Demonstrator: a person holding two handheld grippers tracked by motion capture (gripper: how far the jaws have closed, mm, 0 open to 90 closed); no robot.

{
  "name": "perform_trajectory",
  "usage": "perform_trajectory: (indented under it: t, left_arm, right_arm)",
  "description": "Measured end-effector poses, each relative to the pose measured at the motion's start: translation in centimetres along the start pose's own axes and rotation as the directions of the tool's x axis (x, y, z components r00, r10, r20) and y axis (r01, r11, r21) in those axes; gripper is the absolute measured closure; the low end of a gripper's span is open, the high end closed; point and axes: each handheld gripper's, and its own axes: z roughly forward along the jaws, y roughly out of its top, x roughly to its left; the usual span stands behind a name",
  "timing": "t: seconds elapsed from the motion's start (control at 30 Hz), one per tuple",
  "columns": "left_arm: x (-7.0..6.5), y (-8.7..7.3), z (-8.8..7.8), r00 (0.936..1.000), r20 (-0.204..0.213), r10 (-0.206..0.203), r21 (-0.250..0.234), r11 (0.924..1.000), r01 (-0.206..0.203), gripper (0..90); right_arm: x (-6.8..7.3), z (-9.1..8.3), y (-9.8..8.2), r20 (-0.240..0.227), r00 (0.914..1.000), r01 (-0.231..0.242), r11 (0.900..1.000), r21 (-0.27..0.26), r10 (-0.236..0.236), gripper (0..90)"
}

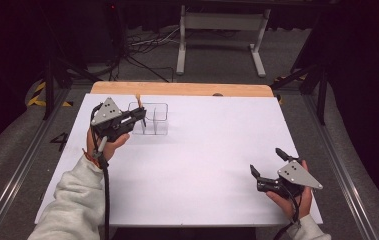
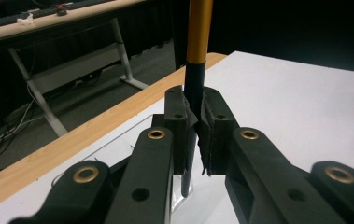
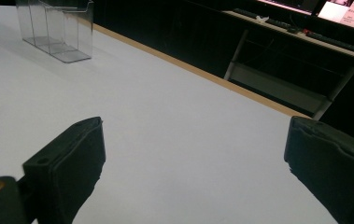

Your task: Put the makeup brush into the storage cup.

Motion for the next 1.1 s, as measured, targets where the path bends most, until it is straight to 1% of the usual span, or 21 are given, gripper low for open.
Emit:
perform_trajectory:
  t: [0.03, 0.1, 0.17, 0.23, 0.43, 0.67, 0.7, 0.77, 0.93, 0.97, 1.07, 1.1]
  left_arm:
    - [0.1, 0.2, 0.1, 0.9999, -0.006, 0.011, 0.000, 0.9999, -0.011, 82.8]
    - [0.3, 0.4, 0.3, 1.0000, -0.002, 0.008, -0.001, 1.0000, -0.008, 82.8]
    - [0.6, 0.7, 0.6, 0.9999, -0.008, 0.009, 0.002, 1.0000, -0.009, 82.8]
    - [0.9, 0.9, 0.8, 0.9999, -0.010, -0.002, -0.001, 1.0000, 0.002, 82.8]
    - [1.5, 1.4, 1.4, 0.9996, -0.027, -0.003, 0.008, 1.0000, 0.003, 82.8]
    - [2.4, 1.8, 1.9, 0.9991, -0.039, -0.016, 0.009, 0.9998, 0.017, 82.8]
    - [2.6, 1.9, 2.0, 0.9989, -0.044, -0.019, 0.003, 0.9998, 0.019, 82.8]
    - [2.7, 1.9, 2.1, 0.9988, -0.042, -0.025, 0.001, 0.9997, 0.025, 82.8]
    - [3.0, 2.2, 2.8, 0.9982, -0.060, -0.008, 0.018, 0.9998, 0.009, 82.8]
    - [3.1, 2.3, 2.9, 0.9982, -0.058, -0.015, 0.017, 0.9997, 0.016, 82.8]
    - [3.3, 2.4, 3.2, 0.9979, -0.064, -0.015, 0.018, 0.9997, 0.017, 82.8]
    - [3.3, 2.4, 3.3, 0.9981, -0.059, -0.019, 0.023, 0.9995, 0.020, 82.8]
  right_arm:
    - [0.0, 0.0, 0.0, -0.001, 1.0000, -0.002, 1.000, 0.000, 0.002, 6.1]
    - [-0.1, 0.1, -0.1, -0.001, 1.0000, -0.004, 1.000, 0.003, 0.004, 6.2]
    - [-0.1, 0.1, -0.2, -0.005, 0.9999, -0.012, 1.000, 0.004, 0.012, 6.2]
    - [-0.2, 0.1, -0.2, -0.006, 0.9998, -0.016, 1.000, 0.007, 0.016, 6.3]
    - [-0.1, 0.2, -0.3, -0.008, 0.9998, -0.016, 1.000, 0.010, 0.016, 6.5]
    - [0.0, 0.2, -0.2, -0.016, 0.9998, -0.014, 1.000, 0.007, 0.015, 6.5]
    - [0.0, 0.2, -0.2, -0.017, 0.9998, -0.013, 1.000, 0.007, 0.013, 6.5]
    - [0.0, 0.2, -0.2, -0.019, 0.9997, -0.012, 1.000, 0.006, 0.012, 6.5]
    - [0.1, 0.2, -0.2, -0.023, 0.9997, -0.011, 1.000, 0.005, 0.011, 6.5]
    - [0.1, 0.2, -0.2, -0.021, 0.9997, -0.012, 1.000, 0.004, 0.012, 6.5]
    - [0.1, 0.2, -0.2, -0.024, 0.9996, -0.014, 1.000, 0.004, 0.014, 6.5]
    - [0.1, 0.2, -0.2, -0.023, 0.9997, -0.012, 1.000, 0.006, 0.012, 6.5]
